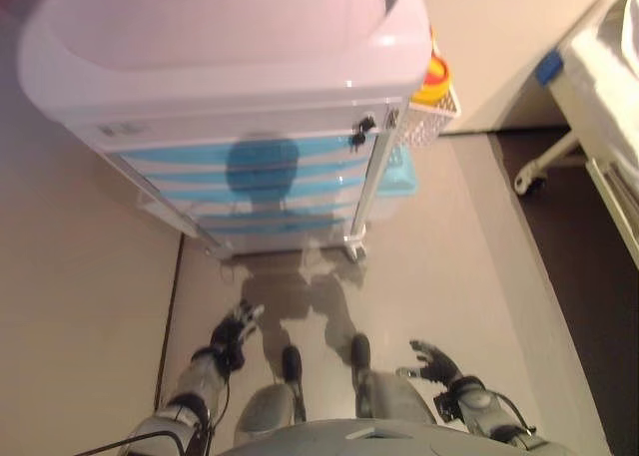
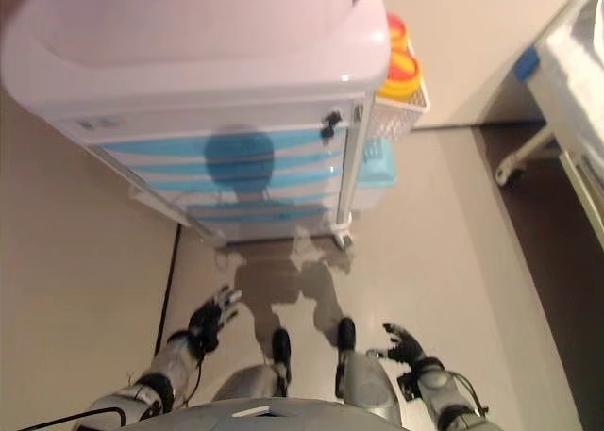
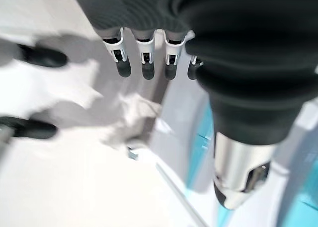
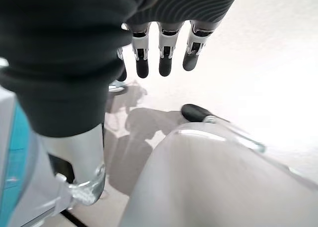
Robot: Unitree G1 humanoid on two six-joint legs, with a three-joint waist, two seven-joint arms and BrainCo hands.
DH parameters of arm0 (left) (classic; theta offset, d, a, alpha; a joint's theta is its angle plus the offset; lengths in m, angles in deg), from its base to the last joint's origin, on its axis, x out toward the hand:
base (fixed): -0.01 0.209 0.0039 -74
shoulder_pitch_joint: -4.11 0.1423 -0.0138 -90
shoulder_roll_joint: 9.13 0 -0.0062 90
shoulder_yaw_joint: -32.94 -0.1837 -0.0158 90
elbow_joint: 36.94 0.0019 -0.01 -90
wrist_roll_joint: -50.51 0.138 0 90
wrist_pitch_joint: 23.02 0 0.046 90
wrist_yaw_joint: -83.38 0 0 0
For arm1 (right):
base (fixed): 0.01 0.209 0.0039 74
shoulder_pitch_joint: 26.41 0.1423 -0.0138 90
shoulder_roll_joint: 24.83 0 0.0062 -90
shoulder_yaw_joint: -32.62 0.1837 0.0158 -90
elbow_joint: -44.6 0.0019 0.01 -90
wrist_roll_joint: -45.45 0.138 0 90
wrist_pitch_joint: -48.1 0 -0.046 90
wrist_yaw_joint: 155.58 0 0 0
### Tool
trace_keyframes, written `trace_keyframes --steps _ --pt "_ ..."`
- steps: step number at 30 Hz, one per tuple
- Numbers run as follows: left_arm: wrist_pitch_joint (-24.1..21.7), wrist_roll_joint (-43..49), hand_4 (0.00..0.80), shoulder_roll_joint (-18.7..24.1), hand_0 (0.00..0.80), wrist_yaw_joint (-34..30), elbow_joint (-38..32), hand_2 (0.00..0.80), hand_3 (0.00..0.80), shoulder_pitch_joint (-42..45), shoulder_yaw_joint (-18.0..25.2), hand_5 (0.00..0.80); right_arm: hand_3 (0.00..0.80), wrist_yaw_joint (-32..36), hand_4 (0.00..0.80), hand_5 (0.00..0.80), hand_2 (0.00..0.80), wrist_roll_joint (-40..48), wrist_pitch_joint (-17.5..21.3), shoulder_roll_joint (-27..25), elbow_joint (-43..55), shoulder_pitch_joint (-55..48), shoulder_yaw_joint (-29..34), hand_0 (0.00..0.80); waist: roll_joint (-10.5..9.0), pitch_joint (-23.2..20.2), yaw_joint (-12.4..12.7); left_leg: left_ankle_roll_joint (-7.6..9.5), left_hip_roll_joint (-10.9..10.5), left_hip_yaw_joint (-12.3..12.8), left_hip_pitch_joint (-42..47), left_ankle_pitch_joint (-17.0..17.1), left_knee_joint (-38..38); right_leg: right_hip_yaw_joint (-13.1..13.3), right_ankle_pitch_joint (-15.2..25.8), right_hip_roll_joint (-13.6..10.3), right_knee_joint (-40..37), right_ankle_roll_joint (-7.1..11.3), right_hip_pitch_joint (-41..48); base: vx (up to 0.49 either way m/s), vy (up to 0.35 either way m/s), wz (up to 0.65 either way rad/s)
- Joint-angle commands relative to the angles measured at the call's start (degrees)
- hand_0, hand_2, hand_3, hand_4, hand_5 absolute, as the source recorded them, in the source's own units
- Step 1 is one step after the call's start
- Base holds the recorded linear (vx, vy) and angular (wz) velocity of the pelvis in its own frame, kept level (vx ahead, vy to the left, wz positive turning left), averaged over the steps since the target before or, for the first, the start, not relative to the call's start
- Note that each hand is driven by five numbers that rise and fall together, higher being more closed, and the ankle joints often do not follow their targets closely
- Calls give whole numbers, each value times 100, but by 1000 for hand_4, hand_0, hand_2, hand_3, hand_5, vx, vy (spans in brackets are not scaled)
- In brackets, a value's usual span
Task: Open the drawer and pick up the medicine
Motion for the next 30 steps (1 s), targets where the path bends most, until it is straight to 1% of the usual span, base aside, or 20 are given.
trace_keyframes --steps 1,2,3,4,6,8,11,14,15,16,18,19,21,24,25,26,28,29,30 --pt "-657 -1149 0 -44 0 -127 -707 0 0 -370 133 0 0 -355 0 0 0 316 270 -157 532 203 -386 0 -56 308 -242 322 -337 118 -913 -842 1326 303 -303 -175 831 325 -678 -127 58 -26" --pt "-691 -1199 0 -43 0 -135 -722 0 0 -380 130 0 0 -360 0 0 0 319 264 -159 540 210 -390 0 -56 304 -242 324 -337 120 -939 -848 1346 307 -306 -173 847 324 -703 -119 54 -21" --pt "-783 -1606 0 -41 0 -253 -987 0 0 -505 147 0 0 -471 0 0 0 341 280 -178 658 270 -437 0 -80 376 -255 343 -365 121 -1160 -897 1545 346 -317 -171 983 314 -930 -81 26 -16" --pt "-798 -1779 0 -13 0 -266 -1149 0 0 -577 159 0 0 -517 0 0 0 354 276 -200 761 286 -467 0 -100 418 -267 344 -354 125 -1333 -921 1673 367 -323 -155 1082 307 -1103 -125 29 -15" --pt "-893 -2664 0 161 0 -665 -1598 0 0 -896 230 0 0 -681 0 0 0 463 206 -290 1049 306 -571 0 -161 508 -316 360 -331 117 -1777 -981 1991 422 -350 -59 1368 266 -1546 -103 15 -13" --pt "-887 -3298 0 332 0 -948 -1894 0 0 -1207 338 0 0 -737 0 0 0 519 212 -351 1180 296 -623 0 -208 586 -368 385 -311 104 -2080 -1043 2202 490 -380 37 1565 228 -1855 -65 16 -20" --pt "-895 -3920 0 505 0 -1329 -2147 0 0 -1635 483 0 0 -755 0 0 0 543 225 -403 1308 260 -640 0 -274 666 -457 416 -307 104 -2353 -1124 2390 566 -368 107 1678 211 -2117 -41 21 -15" --pt "-968 -4477 0 647 0 -1579 -2324 0 0 -2130 580 0 0 -799 0 0 0 588 258 -440 1398 247 -724 0 -339 760 -541 431 -253 160 -2570 -1202 2576 597 -360 131 1759 188 -2335 -19 44 -9" --pt "-1027 -4684 0 722 0 -1622 -2408 0 0 -2287 636 0 0 -799 0 0 0 546 267 -458 1443 231 -760 0 -375 788 -524 468 -371 -84 -2651 -1236 2667 708 -340 182 1780 177 -2409 11 73 -5" --pt "-1066 -4790 0 755 0 -1633 -2462 0 0 -2368 657 0 0 -801 0 0 0 536 242 -469 1493 223 -785 0 -387 796 -538 478 -365 -78 -2705 -1263 2730 729 -340 193 1801 169 -2448 31 81 -20" --pt "-1093 -5076 0 971 0 -1664 -2565 0 0 -2743 778 0 0 -793 0 0 0 529 253 -486 1574 149 -870 0 -447 827 -585 491 -340 -85 -2812 -1346 2894 793 -349 224 1854 148 -2517 45 43 -43" --pt "-1097 -5218 0 1082 0 -1713 -2565 0 0 -2869 813 0 0 -807 0 0 0 524 264 -496 1591 128 -910 0 -478 839 -563 517 -432 -245 -2870 -1386 2984 841 -344 246 1872 140 -2549 38 32 -35" --pt "-1144 -5401 0 1286 0 -1725 -2601 0 0 -3176 868 0 0 -798 0 0 0 493 301 -512 1620 68 -996 0 -536 852 -605 529 -387 -201 -2951 -1457 3118 873 -346 271 1896 121 -2575 47 19 -24" --pt "-1218 -5606 0 1581 0 -1762 -2592 0 0 -3707 836 0 0 -795 0 0 0 481 434 -516 1537 -17 -1090 0 -603 868 -647 529 -336 -174 -3021 -1535 3252 874 -373 288 1947 98 -2592 56 -21 -9" --pt "-1256 -5724 0 1699 0 -1928 -2617 0 0 -3956 792 0 0 -787 0 0 0 460 514 -520 1480 -56 -1114 0 -630 877 -671 523 -322 -169 -3024 -1571 3288 874 -390 289 1951 93 -2574 40 -25 0" --pt "-1228 -5806 0 1741 0 -2132 -2614 0 0 -4027 770 0 0 -791 0 0 0 450 537 -519 1464 -65 -1121 0 -639 887 -674 522 -318 -170 -3017 -1581 3294 870 -394 289 1953 91 -2564 46 -27 3" --pt "-1170 -5881 0 1807 0 -2809 -2851 0 0 -4247 691 0 0 -811 0 0 0 447 610 -505 1382 -105 -1168 0 -657 902 -672 517 -317 -179 -2977 -1614 3288 863 -422 307 1957 74 -2517 42 -39 1" --pt "-1116 -5824 229 1790 229 -3099 -3045 229 229 -4289 660 229 0 -800 0 0 0 438 633 -503 1355 -105 -1169 0 -659 915 -658 512 -325 -190 -2956 -1616 3268 860 -429 316 1945 67 -2490 28 -38 2" --pt "-1107 -5775 333 1769 333 -3267 -3171 333 333 -4291 646 333 0 -792 0 0 0 433 646 -505 1338 -106 -1168 0 -656 926 -648 507 -333 -200 -2936 -1614 3253 860 -430 322 1934 62 -2468 29 -32 3"
